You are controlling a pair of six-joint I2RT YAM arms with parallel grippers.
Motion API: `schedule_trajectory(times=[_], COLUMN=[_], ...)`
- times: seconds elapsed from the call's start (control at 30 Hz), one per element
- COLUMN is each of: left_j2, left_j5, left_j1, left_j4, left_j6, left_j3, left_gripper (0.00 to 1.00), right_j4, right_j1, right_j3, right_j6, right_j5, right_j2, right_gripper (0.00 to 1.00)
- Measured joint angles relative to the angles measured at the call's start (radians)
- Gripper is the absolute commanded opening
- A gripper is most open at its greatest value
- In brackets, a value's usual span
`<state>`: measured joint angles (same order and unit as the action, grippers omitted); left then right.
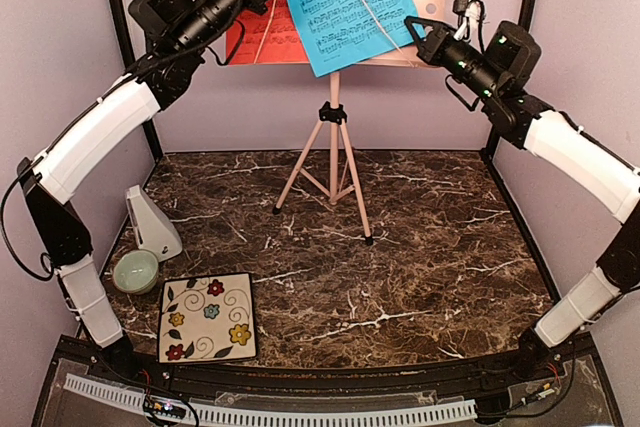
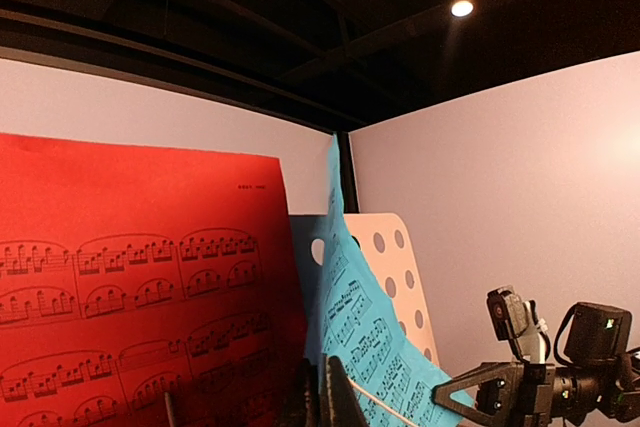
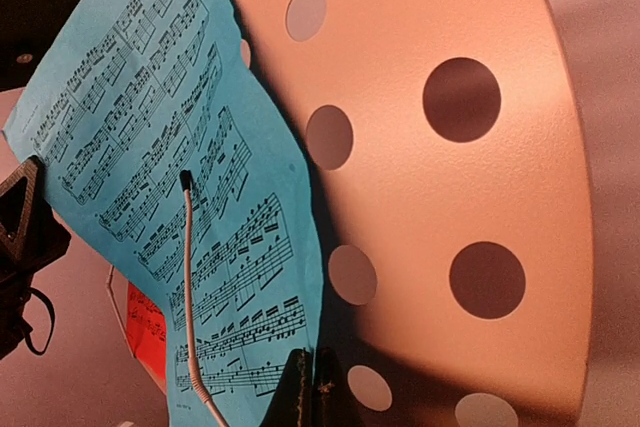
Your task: Set up the instrument practice props
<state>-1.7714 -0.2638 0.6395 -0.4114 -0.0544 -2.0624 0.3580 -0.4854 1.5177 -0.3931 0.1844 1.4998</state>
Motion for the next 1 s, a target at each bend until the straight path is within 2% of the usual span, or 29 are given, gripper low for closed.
schedule_trajectory(times=[0.4,0.57,0.67,0.7,0.83,1.0], left_j2=[-0.230,-0.271,-0.279,-0.280,-0.285,-0.285], left_j5=[-0.036,-0.042,-0.044,-0.046,-0.054,-0.061], left_j1=[0.000,0.000,-0.001,-0.001,-0.001,-0.001], left_j4=[0.050,0.050,0.049,0.048,0.047,0.047], left_j6=[-0.013,-0.018,-0.020,-0.020,-0.021,-0.021], left_j3=[-0.343,-0.372,-0.375,-0.378,-0.396,-0.411], left_gripper=[0.00,0.00,0.00,0.00,0.00,0.00], right_j4=[0.095,0.112,0.111,0.106,0.083,0.046], right_j1=[0.021,0.022,0.022,0.023,0.025,0.027], right_j3=[-0.160,-0.204,-0.229,-0.231,-0.214,-0.106], right_j6=[0.003,0.003,0.014,0.018,0.037,0.061], right_j5=[-0.022,-0.016,-0.011,-0.009,-0.002,-0.002], right_j2=[-0.100,-0.117,-0.125,-0.125,-0.120,-0.084], right_gripper=[0.00,0.00,0.21,0.24,0.33,0.35])
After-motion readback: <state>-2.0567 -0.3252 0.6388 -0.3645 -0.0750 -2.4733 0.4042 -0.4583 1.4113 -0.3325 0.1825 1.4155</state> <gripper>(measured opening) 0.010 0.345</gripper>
